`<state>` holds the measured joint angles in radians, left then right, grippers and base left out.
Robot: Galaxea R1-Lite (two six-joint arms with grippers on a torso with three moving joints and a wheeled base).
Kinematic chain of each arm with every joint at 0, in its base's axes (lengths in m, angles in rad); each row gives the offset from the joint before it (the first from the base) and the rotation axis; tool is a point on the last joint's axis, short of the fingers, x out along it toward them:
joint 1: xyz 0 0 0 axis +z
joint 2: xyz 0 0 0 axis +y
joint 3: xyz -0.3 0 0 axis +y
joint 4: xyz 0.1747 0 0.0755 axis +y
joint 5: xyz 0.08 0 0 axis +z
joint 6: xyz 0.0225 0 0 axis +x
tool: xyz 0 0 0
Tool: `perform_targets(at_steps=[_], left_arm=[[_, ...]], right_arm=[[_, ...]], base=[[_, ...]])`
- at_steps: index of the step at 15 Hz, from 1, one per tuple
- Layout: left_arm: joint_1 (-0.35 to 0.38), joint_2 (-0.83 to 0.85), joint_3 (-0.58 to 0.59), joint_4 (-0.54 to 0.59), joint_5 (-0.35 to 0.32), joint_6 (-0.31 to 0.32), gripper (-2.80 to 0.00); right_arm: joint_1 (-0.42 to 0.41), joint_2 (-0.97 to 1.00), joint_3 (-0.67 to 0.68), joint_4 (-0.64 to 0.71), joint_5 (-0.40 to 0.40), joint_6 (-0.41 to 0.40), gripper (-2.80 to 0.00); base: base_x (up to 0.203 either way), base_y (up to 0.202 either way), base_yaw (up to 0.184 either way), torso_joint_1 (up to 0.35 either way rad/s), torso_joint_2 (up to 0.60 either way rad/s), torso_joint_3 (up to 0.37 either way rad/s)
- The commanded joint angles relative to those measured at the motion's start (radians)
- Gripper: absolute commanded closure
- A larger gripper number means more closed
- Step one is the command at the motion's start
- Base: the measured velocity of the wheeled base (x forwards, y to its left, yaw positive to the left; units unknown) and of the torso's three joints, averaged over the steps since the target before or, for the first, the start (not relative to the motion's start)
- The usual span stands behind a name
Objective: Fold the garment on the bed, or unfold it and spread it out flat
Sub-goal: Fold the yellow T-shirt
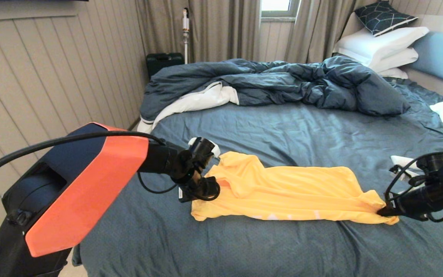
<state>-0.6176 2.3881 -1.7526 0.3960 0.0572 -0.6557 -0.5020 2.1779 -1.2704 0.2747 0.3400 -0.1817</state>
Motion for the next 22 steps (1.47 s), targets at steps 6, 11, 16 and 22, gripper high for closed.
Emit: perform_targets(at_steps=[6, 11, 16, 22], left_arm=[[0.015, -0.001, -0.001, 0.004, 0.001, 0.002, 0.0], [0.015, -0.028, 0.0, 0.007, 0.0, 0.003, 0.0], [0.018, -0.129, 0.085, 0.003, 0.001, 0.004, 0.0], [0.126, -0.28, 0.15, -0.002, 0.001, 0.022, 0.0]], right_arm=[[-0.04, 0.0, -0.017, 0.003, 0.001, -0.015, 0.0], [-0.074, -0.017, -0.012, 0.006, 0.001, -0.042, 0.0], [-0.114, -0.045, -0.015, 0.006, 0.001, -0.045, 0.0], [-0.185, -0.108, -0.044, 0.012, 0.013, -0.05, 0.0]], base=[[0.0, 0.0, 0.0, 0.0, 0.0, 0.0], [0.0, 0.0, 0.0, 0.0, 0.0, 0.0], [0.0, 0.0, 0.0, 0.0, 0.0, 0.0], [0.0, 0.0, 0.0, 0.0, 0.0, 0.0]])
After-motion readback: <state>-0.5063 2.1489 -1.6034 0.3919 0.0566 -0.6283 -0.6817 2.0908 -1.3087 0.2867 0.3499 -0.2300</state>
